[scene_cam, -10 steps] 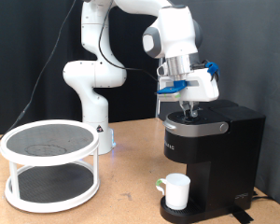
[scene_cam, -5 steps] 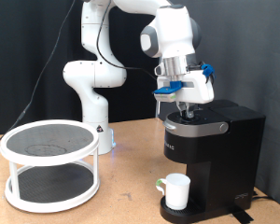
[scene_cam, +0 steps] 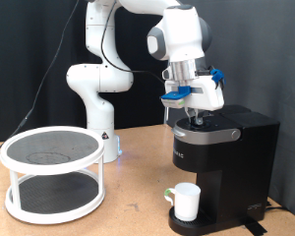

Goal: Make a cup of coffee with the keurig machine

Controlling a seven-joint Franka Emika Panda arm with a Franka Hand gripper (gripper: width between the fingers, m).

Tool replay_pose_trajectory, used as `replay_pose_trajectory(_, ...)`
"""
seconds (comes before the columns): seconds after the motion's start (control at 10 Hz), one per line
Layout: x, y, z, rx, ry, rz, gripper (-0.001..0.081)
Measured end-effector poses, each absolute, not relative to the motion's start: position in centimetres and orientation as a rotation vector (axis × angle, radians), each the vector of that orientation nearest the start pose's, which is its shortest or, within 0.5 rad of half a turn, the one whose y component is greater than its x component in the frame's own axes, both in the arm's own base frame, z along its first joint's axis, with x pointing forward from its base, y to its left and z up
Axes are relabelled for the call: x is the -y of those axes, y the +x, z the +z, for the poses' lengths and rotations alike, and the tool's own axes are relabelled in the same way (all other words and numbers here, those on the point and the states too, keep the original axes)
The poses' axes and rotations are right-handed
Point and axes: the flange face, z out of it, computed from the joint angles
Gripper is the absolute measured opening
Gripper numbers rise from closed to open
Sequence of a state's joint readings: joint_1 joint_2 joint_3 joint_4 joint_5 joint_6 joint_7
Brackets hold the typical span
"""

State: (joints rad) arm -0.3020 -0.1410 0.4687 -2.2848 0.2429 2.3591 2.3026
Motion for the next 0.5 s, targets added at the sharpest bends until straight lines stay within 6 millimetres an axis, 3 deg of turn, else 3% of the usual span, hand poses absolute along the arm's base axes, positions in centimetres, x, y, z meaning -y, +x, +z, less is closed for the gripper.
replay_pose_trajectory(0.5, -9.25, 50.91, 42.66, -2.609, -1.224, 0.134, 0.0000)
